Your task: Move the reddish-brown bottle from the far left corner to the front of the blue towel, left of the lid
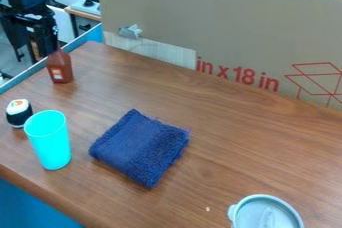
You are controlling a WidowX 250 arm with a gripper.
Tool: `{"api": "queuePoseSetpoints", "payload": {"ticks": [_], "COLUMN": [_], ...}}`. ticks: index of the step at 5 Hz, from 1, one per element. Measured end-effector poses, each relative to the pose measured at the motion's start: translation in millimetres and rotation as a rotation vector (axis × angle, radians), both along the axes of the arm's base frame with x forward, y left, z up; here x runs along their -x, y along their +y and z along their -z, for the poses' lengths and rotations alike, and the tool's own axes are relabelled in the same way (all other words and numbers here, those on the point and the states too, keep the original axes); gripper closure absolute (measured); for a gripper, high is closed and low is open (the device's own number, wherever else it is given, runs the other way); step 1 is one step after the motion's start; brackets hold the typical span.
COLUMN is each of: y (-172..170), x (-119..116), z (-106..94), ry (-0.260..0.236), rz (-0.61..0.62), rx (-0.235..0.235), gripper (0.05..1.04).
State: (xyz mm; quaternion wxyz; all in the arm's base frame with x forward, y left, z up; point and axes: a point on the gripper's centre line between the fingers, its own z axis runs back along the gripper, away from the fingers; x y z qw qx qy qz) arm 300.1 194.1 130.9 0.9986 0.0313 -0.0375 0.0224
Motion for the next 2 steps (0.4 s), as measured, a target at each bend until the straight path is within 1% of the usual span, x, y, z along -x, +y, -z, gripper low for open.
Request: {"api": "queuePoseSetpoints", "payload": {"ticks": [1, 2], "y": [-0.2, 1.0], "x": [0.9, -14.3], "z": [12.7, 5.2], "ry": [0.031, 0.023], "rz": [-0.003, -0.020], "rx": [0.022, 0.076], "gripper": [0.081, 0.081]}}
